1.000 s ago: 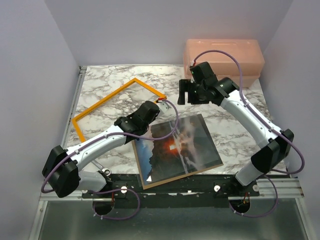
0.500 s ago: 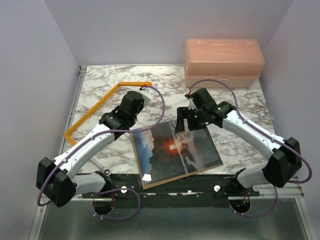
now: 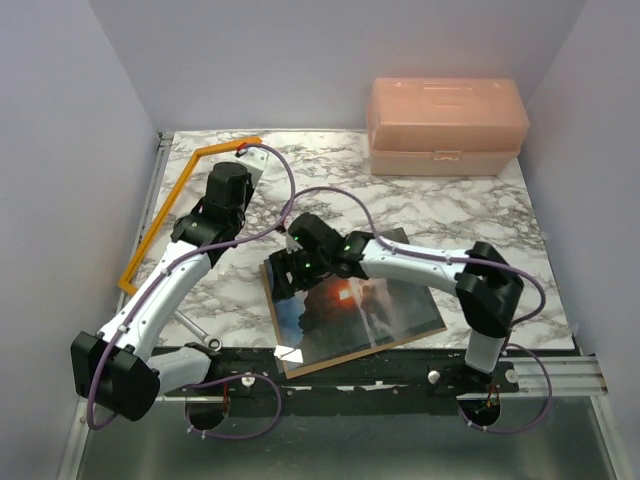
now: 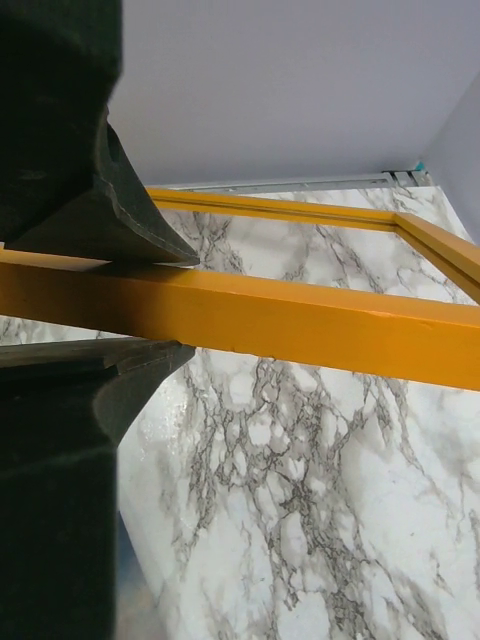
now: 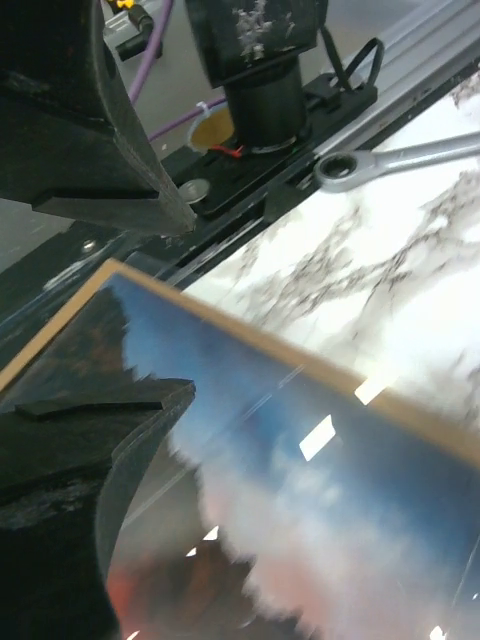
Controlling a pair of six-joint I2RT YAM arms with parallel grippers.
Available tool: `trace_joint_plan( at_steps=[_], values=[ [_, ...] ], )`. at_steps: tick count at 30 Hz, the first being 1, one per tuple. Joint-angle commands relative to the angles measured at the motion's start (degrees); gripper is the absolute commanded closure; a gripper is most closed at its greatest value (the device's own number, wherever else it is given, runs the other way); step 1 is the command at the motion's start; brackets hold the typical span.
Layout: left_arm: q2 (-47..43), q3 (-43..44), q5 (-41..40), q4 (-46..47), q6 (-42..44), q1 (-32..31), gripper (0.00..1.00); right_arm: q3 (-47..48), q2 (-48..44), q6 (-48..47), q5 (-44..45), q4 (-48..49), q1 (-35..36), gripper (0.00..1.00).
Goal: Put the photo into the frame
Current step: Move the photo frame item to the center of the board.
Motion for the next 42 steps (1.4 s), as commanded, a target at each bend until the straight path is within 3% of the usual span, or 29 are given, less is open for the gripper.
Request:
trace_joint_plan(
  at_steps=[1, 6, 11, 17, 22, 28, 42],
  values=[
    [-3.76, -0.4, 0.57, 3.24, -6.38, 2.49, 1.0, 6.15, 8.74, 1.71, -1.21, 6.57, 4.78, 0.37],
    [-5.82, -1.24, 1.13, 4.08, -8.62, 5.13, 1.0, 12.87, 17.77, 2.12, 0.39, 5.09, 8.57, 0.46],
    [-6.6, -1.69, 2.62, 4.26, -9.56, 6.98, 1.0, 19.15, 24.74, 3.48, 2.91, 1.92, 10.99, 0.63],
    [-7.11, -2.25, 2.44, 4.48, -9.83, 7.11, 1.0, 27.72, 30.98, 4.27, 9.94, -7.86, 12.73, 0.82],
    [-7.21, -2.47, 2.37, 4.66, -9.75, 7.29, 1.0, 35.78, 35.58, 5.06, 19.42, -21.03, 12.76, 0.91],
    [-7.34, -2.63, 2.7, 4.6, -10.09, 7.29, 1.0, 36.84, 36.95, 4.39, 27.11, -28.54, 12.77, 0.97],
    [-6.76, -2.73, 2.76, 4.48, -10.27, 7.29, 1.0, 30.99, 36.12, 2.58, 40.27, -37.58, 11.64, 0.99]
  ],
)
